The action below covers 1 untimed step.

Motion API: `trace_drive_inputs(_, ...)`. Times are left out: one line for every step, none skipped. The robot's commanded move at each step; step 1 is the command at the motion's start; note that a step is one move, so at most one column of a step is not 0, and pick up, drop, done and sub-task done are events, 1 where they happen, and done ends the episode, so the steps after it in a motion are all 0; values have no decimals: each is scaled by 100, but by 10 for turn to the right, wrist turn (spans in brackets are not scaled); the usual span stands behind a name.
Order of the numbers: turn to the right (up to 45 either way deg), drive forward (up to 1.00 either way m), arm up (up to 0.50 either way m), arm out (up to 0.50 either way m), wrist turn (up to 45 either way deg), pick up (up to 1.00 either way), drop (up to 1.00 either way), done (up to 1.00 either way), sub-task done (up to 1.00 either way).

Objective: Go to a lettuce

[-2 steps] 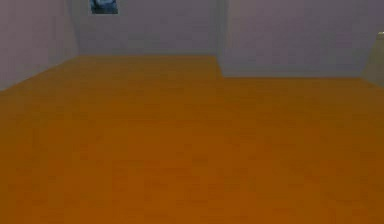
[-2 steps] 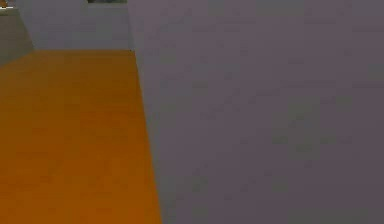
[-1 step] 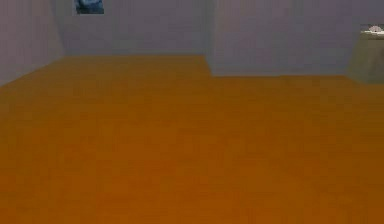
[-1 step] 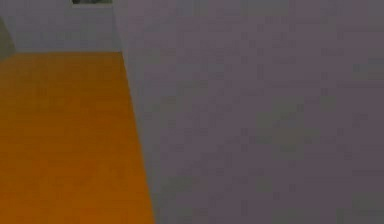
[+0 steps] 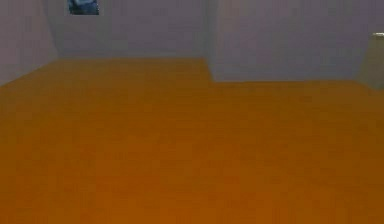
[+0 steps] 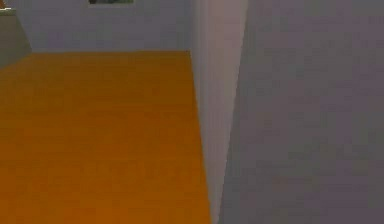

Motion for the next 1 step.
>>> trace_drive_inputs(420, 0, 0, 0, 0, 0, 0, 0, 0)
